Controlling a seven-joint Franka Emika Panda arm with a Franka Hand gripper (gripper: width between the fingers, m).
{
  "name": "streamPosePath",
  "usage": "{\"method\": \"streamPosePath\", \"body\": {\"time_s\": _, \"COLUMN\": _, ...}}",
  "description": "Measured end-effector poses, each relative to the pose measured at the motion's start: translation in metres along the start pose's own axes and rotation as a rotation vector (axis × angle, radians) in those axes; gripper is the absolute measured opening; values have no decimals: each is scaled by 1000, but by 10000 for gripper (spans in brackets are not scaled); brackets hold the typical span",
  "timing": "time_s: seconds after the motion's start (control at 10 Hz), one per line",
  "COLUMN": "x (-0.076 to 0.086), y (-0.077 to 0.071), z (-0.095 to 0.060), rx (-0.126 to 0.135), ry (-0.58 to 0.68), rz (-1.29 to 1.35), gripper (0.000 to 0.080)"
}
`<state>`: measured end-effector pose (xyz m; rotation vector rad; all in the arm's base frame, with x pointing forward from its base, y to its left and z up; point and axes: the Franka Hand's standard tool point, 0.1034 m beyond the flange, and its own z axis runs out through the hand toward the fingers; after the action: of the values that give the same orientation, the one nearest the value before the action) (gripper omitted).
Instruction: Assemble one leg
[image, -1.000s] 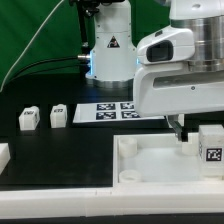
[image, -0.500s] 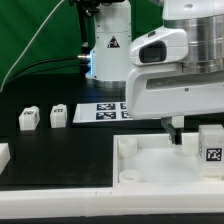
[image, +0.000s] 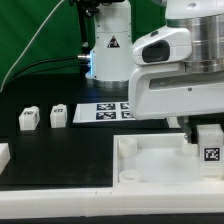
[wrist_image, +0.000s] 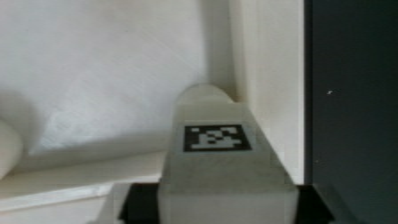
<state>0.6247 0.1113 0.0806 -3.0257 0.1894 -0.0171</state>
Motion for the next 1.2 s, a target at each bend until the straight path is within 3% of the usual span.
{"method": "streamPosePath", "body": {"time_s": 0.4, "x": 0, "y": 0, "z": 0, "rx": 0, "ry": 0, "rz": 40, "gripper": 291}}
{"method": "streamPosePath", "body": {"time_s": 0.8, "x": 0, "y": 2, "z": 1, "rx": 24, "ry": 14, "rz": 543, "gripper": 293}}
{"method": "streamPosePath", "body": {"time_s": 1.2, "x": 0, "y": 0, "z": 2, "rx": 28, "ry": 8, "rz": 1051, "gripper": 294}}
